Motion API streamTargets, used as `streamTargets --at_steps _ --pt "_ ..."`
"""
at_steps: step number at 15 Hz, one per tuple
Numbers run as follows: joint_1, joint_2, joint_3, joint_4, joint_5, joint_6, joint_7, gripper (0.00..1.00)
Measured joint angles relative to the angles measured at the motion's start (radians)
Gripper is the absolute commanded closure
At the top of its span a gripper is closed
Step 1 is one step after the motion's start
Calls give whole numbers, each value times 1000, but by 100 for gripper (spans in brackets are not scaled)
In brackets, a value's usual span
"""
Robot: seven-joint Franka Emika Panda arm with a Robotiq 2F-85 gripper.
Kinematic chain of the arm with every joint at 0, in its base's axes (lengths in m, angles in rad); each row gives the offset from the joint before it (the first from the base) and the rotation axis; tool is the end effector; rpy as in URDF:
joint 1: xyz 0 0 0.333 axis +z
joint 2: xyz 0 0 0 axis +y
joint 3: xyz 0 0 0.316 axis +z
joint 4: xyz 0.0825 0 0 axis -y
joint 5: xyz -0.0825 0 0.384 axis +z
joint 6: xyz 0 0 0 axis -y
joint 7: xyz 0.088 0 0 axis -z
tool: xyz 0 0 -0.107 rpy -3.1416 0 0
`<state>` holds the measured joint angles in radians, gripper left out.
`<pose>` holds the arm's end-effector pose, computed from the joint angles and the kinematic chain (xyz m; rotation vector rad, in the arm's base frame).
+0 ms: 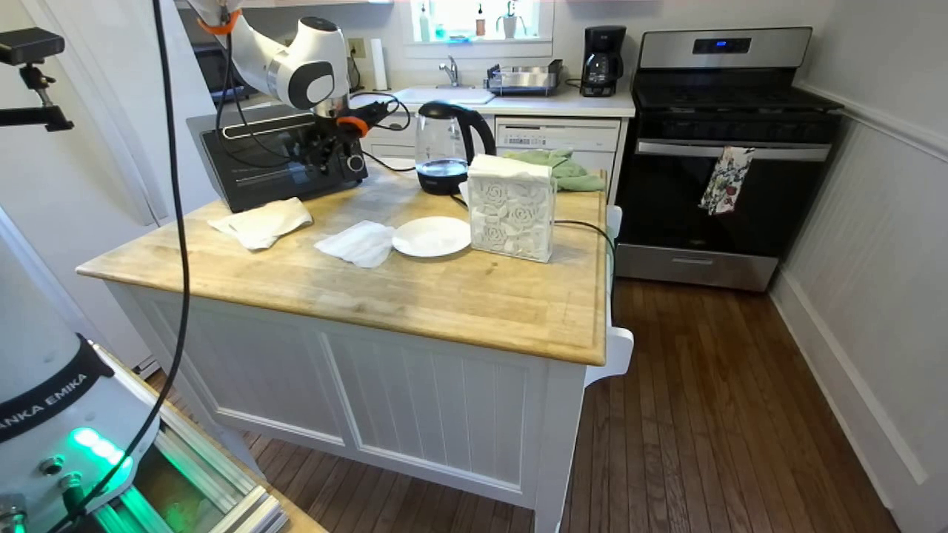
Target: Turn the bottom knob of the microwave to the right
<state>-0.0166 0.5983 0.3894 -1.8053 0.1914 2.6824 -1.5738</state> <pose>0.6468 0.2167 0.2646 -1.9806 -2.2334 -0.6519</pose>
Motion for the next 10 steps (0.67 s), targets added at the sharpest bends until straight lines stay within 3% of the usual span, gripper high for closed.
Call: streamTargets --at_steps 10 --pt "45 28 -50 26 -44 54 41 0"
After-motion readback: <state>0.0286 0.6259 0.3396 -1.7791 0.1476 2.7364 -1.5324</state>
